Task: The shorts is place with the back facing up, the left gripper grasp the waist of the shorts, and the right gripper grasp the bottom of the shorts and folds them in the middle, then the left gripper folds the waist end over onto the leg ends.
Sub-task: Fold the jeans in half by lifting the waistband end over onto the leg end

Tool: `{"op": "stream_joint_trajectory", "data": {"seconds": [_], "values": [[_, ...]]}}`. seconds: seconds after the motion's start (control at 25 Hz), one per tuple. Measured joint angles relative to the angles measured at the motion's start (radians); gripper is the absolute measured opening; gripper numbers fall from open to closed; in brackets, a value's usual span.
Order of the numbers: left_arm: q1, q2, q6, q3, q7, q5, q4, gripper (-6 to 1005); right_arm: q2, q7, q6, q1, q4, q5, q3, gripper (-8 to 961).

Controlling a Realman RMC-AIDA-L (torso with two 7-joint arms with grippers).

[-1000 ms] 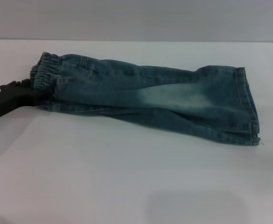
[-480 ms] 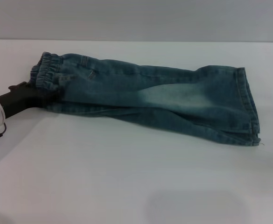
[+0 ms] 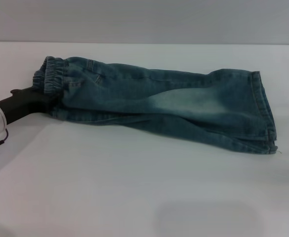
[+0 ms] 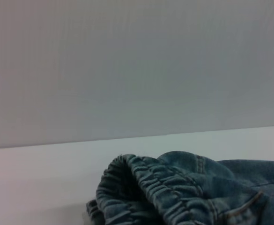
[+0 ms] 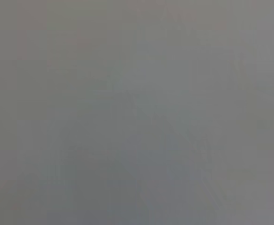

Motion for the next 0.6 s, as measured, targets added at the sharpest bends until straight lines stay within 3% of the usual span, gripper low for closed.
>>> {"op": "stream_joint_trajectory", "data": {"seconds": [0.6], "values": [[-0.002, -0.001, 0.023, 0.005, 0.035, -0.077, -0.002, 124, 0.001, -0.013, 0.01, 0.008, 0.016, 0.001, 0.001, 592]]}}
